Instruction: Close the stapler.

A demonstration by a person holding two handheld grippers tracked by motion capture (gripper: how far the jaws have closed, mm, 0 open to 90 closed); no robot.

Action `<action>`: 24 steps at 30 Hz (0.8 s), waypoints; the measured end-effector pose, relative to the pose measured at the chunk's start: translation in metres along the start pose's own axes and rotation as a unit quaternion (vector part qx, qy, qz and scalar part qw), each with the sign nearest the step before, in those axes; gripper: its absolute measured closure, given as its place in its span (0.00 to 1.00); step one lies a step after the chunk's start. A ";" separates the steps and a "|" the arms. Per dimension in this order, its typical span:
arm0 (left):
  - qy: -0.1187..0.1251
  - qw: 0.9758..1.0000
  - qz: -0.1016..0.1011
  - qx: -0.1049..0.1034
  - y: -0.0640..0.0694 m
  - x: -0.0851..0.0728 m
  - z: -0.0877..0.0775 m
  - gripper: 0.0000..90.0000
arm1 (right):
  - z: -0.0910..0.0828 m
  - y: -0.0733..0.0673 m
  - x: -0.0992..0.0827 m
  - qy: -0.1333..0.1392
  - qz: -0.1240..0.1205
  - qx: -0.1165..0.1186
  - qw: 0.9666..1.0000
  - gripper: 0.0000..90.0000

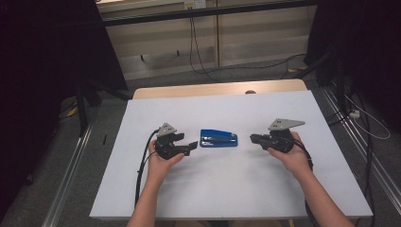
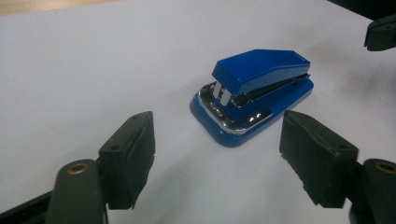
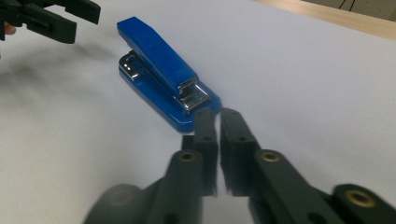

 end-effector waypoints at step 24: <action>0.026 0.999 0.006 -0.033 0.008 0.004 -0.038 0.08 | -0.013 -0.022 -0.006 0.008 -0.013 0.001 1.000 0.31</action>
Point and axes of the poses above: each handheld gripper's, and its own axes: z roughly forward along the jaws, x roughly out of its top, y roughly to its right, the point moved 8 cm from there along z, roughly forward along the jaws, and after that the axes turned 12 degrees about y, right-handed, at the moved point
